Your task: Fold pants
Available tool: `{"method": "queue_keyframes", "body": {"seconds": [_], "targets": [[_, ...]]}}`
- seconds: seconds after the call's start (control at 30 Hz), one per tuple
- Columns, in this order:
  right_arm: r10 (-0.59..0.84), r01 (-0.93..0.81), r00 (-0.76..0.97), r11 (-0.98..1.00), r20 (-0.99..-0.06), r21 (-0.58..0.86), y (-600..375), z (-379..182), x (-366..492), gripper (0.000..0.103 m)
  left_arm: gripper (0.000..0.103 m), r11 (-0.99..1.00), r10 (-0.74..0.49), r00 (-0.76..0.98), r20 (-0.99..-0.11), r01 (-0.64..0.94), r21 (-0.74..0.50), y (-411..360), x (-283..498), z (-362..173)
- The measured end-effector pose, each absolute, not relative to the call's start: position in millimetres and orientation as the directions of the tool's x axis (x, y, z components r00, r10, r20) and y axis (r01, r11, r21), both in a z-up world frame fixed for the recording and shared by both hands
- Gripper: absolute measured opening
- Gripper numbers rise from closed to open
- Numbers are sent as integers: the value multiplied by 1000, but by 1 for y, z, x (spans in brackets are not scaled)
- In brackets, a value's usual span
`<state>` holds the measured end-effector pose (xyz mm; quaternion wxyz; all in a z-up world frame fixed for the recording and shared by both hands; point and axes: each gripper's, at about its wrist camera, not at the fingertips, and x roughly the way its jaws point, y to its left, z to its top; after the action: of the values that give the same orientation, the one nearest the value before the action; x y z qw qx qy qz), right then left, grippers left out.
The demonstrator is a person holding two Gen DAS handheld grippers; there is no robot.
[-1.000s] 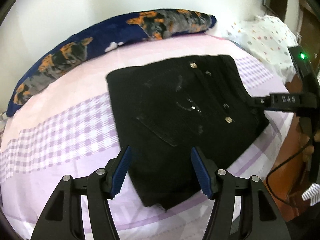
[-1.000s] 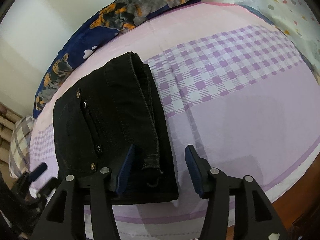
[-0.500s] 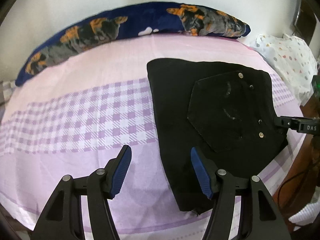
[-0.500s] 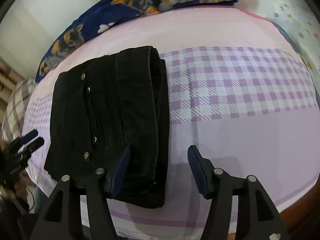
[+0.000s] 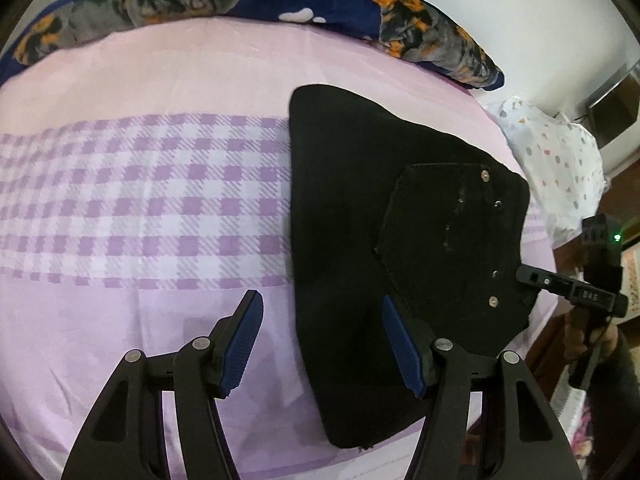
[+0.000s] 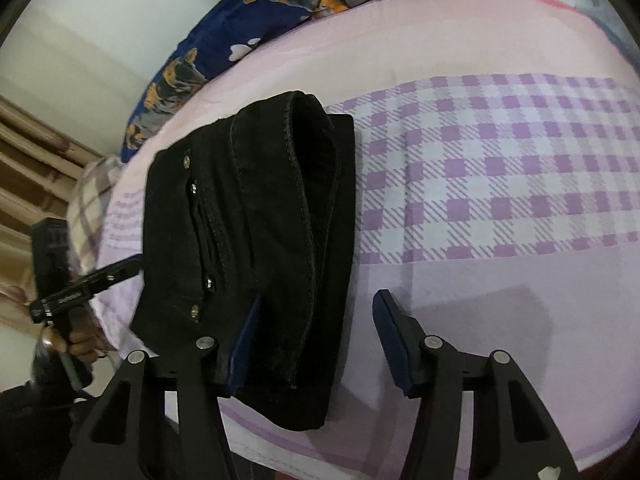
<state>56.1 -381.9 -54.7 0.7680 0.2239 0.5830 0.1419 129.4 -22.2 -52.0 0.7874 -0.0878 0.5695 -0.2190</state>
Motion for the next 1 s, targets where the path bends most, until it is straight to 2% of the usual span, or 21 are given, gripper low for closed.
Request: {"method": "queue_keyframes", "body": {"seconds": [0.17, 0.43, 0.63, 0.77, 0.83, 0.97, 1.0], "targets": [[546, 37, 293, 814, -785, 580, -391, -60, 62, 51, 63, 876, -465, 204, -861, 244, -416, -31, 138, -61], [600, -27, 267, 787, -754, 616, -391, -64, 78, 51, 64, 863, -483, 201, -852, 271, -425, -43, 146, -64], [684, -50, 221, 720, -695, 693, -393, -72, 98, 52, 72, 840, -515, 192, -835, 307, -447, -57, 164, -68], [776, 3, 209, 609, -596, 793, -405, -86, 104, 50, 78, 812, -564, 197, -802, 309, -495, -59, 176, -72], [782, 14, 209, 597, -587, 802, -408, -89, 103, 44, 78, 799, -586, 199, -785, 303, -519, -59, 181, -73], [780, 6, 214, 601, -588, 799, -409, -88, 99, 44, 77, 797, -592, 194, -783, 287, -531, -60, 187, -74], [778, 6, 215, 603, -590, 798, -409, -88, 99, 44, 74, 801, -586, 194, -787, 285, -526, -61, 187, -74]]}}
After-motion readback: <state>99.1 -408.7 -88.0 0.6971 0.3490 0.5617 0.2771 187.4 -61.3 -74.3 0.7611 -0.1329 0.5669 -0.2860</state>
